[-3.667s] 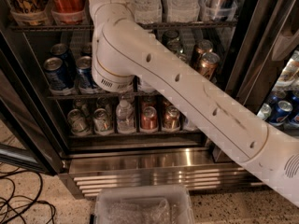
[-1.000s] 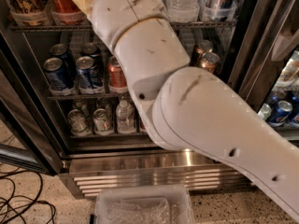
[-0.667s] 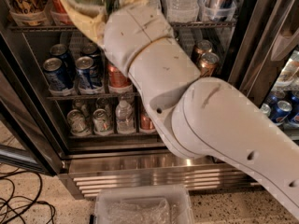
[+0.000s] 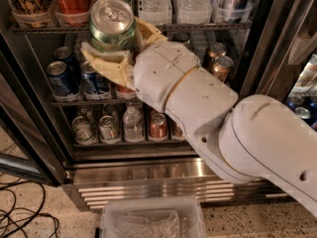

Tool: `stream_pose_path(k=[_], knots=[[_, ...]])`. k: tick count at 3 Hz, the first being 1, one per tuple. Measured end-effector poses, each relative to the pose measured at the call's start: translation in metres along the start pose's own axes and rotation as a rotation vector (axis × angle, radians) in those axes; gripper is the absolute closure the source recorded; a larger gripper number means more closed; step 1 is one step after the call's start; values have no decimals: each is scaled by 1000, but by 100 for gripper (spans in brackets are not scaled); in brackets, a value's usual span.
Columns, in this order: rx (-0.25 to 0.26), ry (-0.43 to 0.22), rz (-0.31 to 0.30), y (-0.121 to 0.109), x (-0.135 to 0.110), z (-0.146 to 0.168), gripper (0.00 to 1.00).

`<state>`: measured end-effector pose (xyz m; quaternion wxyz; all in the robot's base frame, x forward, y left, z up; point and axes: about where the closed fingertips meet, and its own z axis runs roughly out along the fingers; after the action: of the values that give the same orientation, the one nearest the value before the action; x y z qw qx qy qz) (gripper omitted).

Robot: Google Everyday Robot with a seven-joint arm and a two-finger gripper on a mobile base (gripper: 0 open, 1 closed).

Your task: Pick green can from top shelf of fridge

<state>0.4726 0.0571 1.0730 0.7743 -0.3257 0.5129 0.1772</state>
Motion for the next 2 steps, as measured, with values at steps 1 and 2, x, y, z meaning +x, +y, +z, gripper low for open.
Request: stream_pose_path(k=[1,2], knots=[[-74,-2,-59,18,-1,-29,100],[-118,-36,-132,35,-10,-55,100]])
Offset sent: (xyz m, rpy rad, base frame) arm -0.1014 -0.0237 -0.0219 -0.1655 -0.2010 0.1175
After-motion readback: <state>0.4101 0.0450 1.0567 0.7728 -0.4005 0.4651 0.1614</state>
